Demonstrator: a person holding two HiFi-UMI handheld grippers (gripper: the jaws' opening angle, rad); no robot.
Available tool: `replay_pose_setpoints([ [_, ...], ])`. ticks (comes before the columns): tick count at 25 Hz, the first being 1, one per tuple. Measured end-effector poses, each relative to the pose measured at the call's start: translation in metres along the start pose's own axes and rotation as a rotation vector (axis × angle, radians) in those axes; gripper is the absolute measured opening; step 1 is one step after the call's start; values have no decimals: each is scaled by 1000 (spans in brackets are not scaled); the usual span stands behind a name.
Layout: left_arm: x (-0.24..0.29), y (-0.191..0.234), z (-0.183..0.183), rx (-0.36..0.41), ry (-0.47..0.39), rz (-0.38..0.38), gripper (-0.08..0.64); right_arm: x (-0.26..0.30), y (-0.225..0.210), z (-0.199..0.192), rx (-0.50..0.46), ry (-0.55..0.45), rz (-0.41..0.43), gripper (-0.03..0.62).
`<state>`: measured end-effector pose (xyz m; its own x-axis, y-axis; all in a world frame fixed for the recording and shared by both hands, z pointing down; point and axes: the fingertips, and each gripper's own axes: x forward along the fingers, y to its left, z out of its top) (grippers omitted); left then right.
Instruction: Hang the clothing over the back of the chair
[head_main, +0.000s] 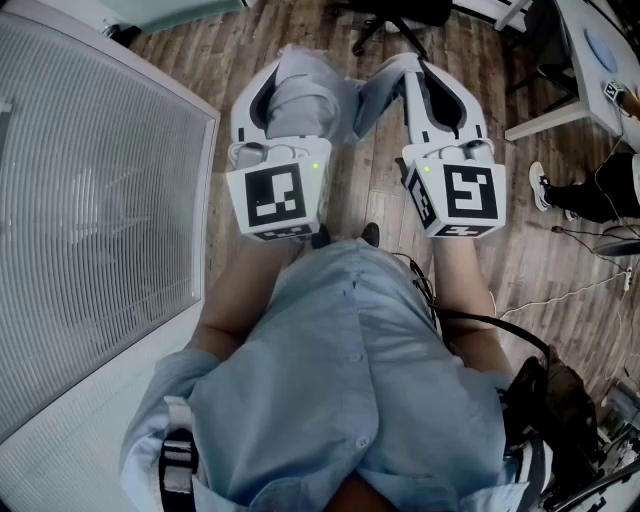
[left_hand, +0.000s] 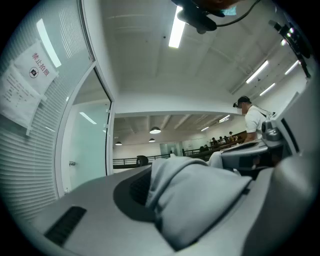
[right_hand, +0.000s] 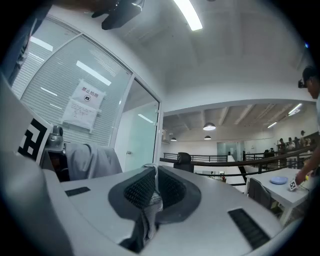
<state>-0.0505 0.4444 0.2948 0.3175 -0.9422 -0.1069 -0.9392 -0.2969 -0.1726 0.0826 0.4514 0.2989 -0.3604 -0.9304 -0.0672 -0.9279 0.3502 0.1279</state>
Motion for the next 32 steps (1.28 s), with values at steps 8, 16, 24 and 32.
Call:
replay_pose_setpoints([
  [8,15,-27,7,20,3,-4,34,-7,-30,1,12,-16,2,17],
  [16,35,-69,9,12,23,3,34,-16,-74,1,51,-42,37,17],
  [24,75,-64,-13,-14,93,20,34,26,-93,-15,66,16,81,17],
  [32,155,-8,-37,-48,81,28,34,124,-95,-31,45,38,84,17],
])
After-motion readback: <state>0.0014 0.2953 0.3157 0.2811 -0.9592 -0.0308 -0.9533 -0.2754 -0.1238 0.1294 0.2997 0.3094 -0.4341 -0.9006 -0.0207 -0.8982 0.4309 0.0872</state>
